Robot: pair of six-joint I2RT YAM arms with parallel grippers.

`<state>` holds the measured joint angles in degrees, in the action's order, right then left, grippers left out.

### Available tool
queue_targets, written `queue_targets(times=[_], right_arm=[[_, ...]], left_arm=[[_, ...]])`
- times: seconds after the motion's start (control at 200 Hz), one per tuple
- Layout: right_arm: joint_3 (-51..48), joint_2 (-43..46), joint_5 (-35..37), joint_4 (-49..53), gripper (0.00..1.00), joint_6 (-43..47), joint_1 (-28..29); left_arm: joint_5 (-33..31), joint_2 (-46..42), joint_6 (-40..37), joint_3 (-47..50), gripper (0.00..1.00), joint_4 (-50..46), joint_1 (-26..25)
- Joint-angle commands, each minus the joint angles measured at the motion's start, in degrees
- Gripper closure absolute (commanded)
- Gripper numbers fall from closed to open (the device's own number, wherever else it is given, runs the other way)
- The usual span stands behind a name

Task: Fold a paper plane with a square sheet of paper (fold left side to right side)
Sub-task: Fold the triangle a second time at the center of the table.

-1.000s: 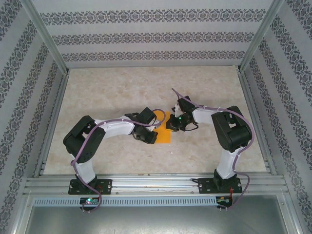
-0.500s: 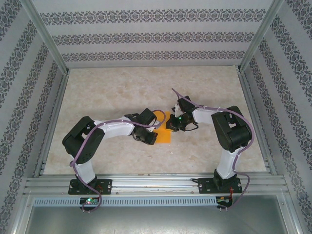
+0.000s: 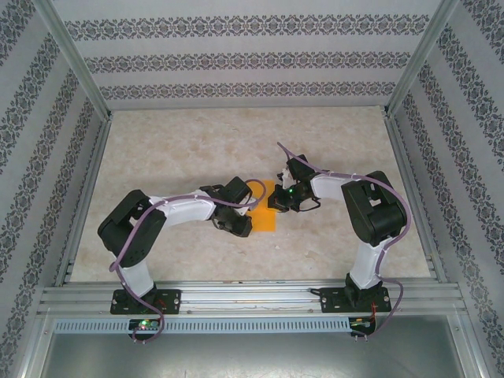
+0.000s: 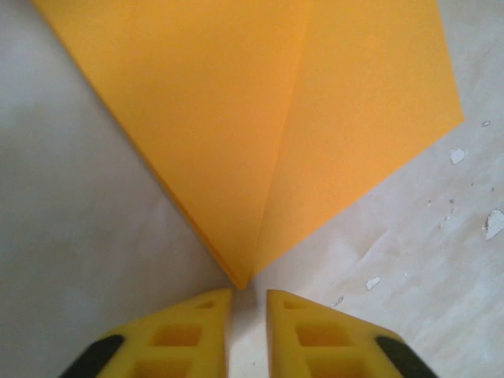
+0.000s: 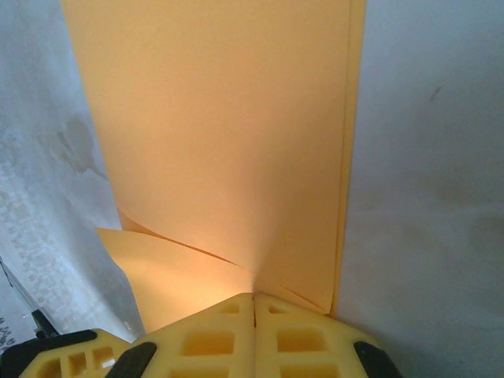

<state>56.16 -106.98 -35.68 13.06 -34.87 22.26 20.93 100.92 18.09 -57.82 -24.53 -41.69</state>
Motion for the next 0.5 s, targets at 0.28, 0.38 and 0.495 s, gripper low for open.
queue_targets(times=[0.28,0.38,0.495], right_arm=[[-1.32,11.33,4.8,-0.79,0.67,-0.32,-1.37],[-3.97,15.13,6.98,-1.88,0.57,0.31,-2.48],[-7.83,18.7,8.43,-4.66,0.44,-0.31,-3.88]], left_arm=[[4.61,-12.01,7.6,4.47,0.57,7.75,5.71],[4.98,-13.18,10.15,6.72,0.51,13.1,8.2],[6.16,-12.37,13.39,8.65,0.5,20.14,10.31]])
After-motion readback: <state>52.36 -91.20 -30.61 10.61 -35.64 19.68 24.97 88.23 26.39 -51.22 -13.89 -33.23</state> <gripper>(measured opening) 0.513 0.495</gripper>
